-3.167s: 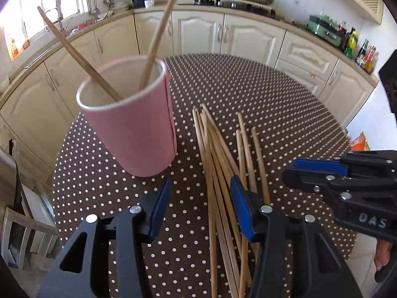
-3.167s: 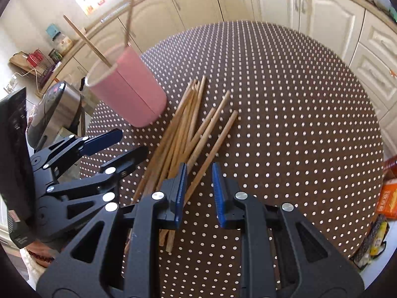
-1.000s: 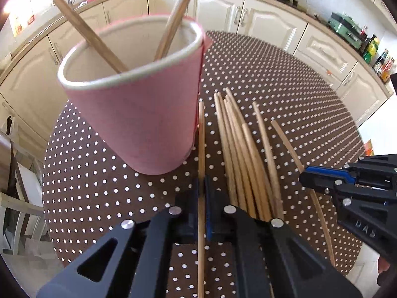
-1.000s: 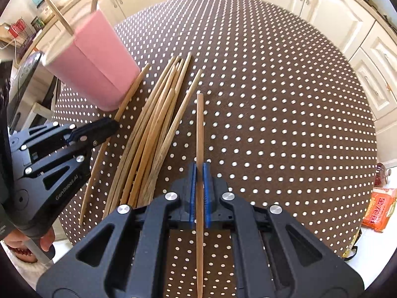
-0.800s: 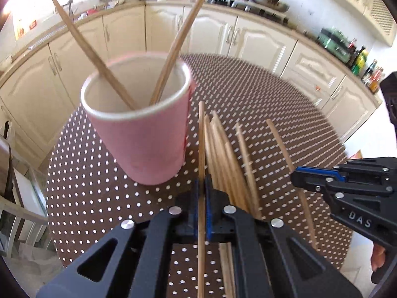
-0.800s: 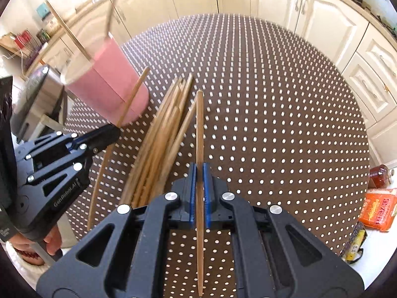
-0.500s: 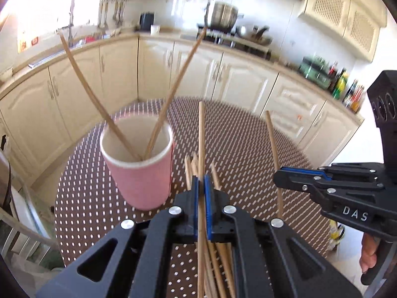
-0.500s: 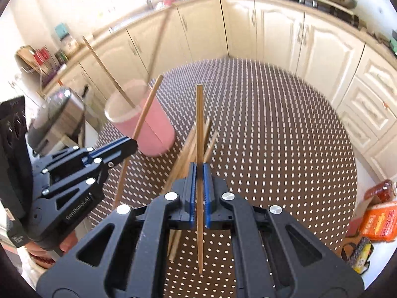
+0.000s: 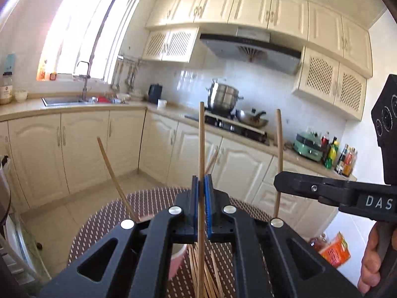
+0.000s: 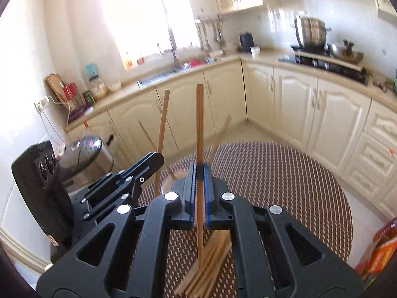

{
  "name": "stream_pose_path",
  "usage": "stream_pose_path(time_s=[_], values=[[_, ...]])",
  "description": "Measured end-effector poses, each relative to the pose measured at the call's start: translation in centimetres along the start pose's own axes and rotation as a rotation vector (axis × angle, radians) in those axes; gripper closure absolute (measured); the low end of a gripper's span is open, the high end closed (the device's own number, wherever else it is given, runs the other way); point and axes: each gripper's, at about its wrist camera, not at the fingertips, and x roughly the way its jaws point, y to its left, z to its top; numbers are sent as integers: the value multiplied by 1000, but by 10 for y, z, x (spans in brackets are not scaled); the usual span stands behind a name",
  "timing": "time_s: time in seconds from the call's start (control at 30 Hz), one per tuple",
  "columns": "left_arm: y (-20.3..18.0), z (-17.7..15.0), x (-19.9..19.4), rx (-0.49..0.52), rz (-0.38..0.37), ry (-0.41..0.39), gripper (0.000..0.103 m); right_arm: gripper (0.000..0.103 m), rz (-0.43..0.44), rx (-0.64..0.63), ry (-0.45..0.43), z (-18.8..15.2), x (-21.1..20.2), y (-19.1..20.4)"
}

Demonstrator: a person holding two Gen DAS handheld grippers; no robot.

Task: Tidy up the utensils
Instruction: 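Lift the left gripper's chopstick over the pink cup while the right gripper carries its chopstick there, then open the left gripper over the cup while the right gripper releases its chopstick into it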

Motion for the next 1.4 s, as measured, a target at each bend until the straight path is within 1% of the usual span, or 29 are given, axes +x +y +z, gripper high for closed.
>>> stream_pose_path(time_s=[0.23,0.27,0.37,0.5,0.63,0.8,0.87,1.07,1.27,1.3,1.37,1.4], values=[[12,30,7,-4,34,-143,98,97,6,-38,-83,31,23,20],[14,35,10,-3,33,-150,98,97,9,-36,-102,34,26,21],[23,41,19,-1,61,-173,98,97,5,-33,-150,42,33,25],[36,39,31,-23,90,-185,98,97,11,-31,-192,47,45,30],[44,32,41,-29,106,-173,98,97,15,-29,-204,48,60,30],[51,22,48,-20,122,-159,98,97,23,-19,-162,39,81,25],[53,18,51,-22,119,-142,98,97,22,-14,-146,35,87,22],[55,4,56,-11,123,-92,98,97,15,1,-99,20,94,15],[54,0,53,-8,121,-52,97,97,14,5,-57,9,94,13],[54,-1,52,-6,118,-42,96,97,16,10,-55,7,94,13],[54,-3,47,0,122,-37,87,97,20,21,-43,5,93,12],[53,-3,45,4,125,-36,78,97,21,25,-35,3,93,11]])
